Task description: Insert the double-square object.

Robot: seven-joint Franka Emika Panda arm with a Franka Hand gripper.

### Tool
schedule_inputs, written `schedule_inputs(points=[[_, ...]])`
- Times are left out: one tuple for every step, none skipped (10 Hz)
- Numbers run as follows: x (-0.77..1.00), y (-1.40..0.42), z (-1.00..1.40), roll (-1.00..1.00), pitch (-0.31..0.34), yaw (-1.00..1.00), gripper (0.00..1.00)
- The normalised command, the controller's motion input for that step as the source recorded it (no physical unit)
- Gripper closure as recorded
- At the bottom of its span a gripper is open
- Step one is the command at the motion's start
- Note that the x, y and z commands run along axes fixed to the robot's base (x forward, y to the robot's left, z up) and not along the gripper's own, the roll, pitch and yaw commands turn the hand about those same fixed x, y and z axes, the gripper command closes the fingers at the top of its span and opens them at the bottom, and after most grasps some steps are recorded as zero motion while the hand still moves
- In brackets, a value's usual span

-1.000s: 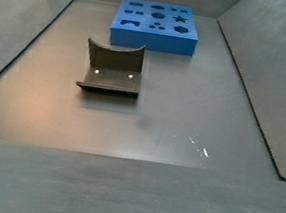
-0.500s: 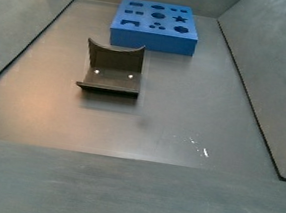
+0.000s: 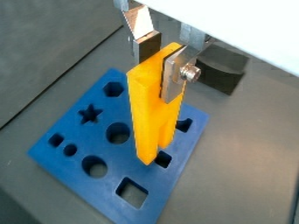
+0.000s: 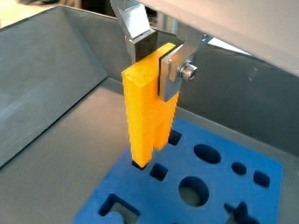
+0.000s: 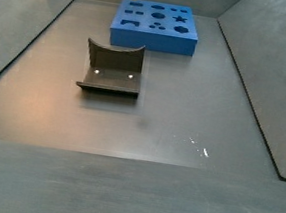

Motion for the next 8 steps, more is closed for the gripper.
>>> schedule_inputs(points=[[0.04,0.09,0.00,0.04,0.174,-0.75,1.00],[0.00,0.10,0.00,0.04,0.163,-0.81,1.00],[0.00,0.10,0.00,0.05,0.174,-0.83,1.00],[0.00,0.08,0.00,0.04,0.259,-0.79,1.00],[0.00,0.05,0.00,0.02,0.311,-0.75,1.00],[0.00,0.00,0.05,0.00,0.243,-0.73,1.00],[0.01,0.00,0.04,0.00,0.204,-0.75,1.00],[0.05,0.00,0.05,0.00,0.174,-0.75,1.00]])
